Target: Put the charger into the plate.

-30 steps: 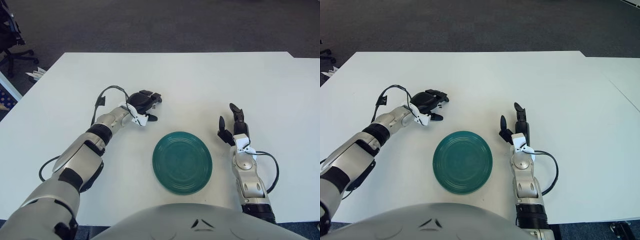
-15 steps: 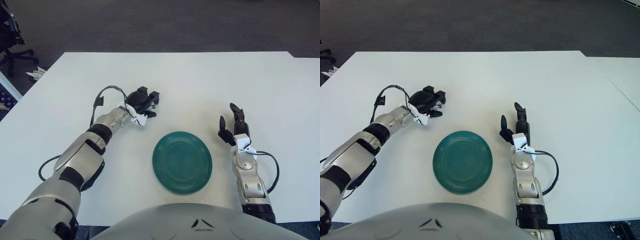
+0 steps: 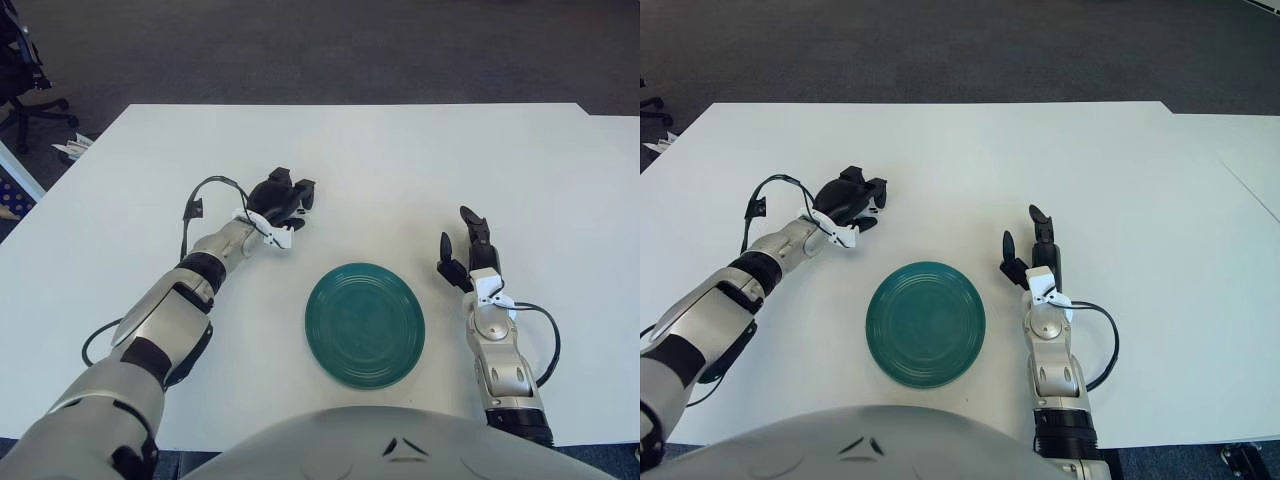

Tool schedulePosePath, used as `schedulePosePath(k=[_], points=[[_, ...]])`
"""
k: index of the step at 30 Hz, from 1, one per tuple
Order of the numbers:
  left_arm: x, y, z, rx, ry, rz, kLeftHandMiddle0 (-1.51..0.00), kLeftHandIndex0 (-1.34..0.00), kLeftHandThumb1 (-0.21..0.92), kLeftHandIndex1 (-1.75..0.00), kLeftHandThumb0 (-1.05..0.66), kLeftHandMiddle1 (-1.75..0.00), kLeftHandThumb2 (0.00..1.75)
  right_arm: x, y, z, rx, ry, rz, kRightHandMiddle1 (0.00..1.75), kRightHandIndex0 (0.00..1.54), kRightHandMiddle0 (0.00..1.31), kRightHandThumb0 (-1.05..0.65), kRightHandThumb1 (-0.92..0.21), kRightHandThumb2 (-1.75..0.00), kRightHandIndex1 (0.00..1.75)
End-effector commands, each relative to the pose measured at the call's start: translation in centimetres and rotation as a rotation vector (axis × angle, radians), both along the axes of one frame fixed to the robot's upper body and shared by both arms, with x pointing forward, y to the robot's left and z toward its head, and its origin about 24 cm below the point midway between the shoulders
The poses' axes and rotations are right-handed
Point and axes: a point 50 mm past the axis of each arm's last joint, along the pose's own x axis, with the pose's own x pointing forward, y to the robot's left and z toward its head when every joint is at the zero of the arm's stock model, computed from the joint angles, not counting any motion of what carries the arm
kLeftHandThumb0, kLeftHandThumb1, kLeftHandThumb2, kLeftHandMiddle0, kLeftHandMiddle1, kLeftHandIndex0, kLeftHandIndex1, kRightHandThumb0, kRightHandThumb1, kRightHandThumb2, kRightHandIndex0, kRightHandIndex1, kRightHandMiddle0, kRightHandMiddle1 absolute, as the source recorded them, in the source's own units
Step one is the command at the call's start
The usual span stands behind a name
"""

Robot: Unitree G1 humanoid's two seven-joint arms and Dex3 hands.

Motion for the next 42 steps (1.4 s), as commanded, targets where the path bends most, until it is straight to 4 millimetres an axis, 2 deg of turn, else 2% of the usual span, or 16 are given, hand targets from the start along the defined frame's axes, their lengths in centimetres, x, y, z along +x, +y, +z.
schedulePosePath(k=[1,15,27,42], points=[[-0.8,0.1,-0.8,-0.045,0.015,0.001,-0.69,-0.53,0.21,-1.75,0.00,-1.62,1.41,-4.0,-1.1,-4.9,0.051,0.295,-0.084,0.43,0.11,0.00,-0.66,-0.92,-0.87,0.00],[-1.6,-0.1,0.0,-0.123,-0.154,-0.056,-0.69,-0.51,0.18,-1.75,0.00,-1.72,1.47,-4.0,-1.5,-4.8,0.037,0.272,-0.114,0.55,0.13,0.00,-0.67,-0.92,-0.89,0.01],[-1.6,-0.2,-0.1,-0.130,-0.123,-0.066,-0.77,-0.57,0.10,-1.75,0.00,-1.71,1.56,-4.0,-1.5,-4.7,0.035,0.255,-0.122,0.59,0.13,0.00,-0.67,-0.92,-0.88,0.00],[-1.7,-0.3,0.3,-0.142,-0.129,-0.088,-0.78,-0.58,0.08,-1.75,0.00,-1.70,1.58,-3.8,-1.4,-4.9,0.037,0.259,-0.117,0.60,0.13,0.00,-0.67,-0.92,-0.87,0.00]])
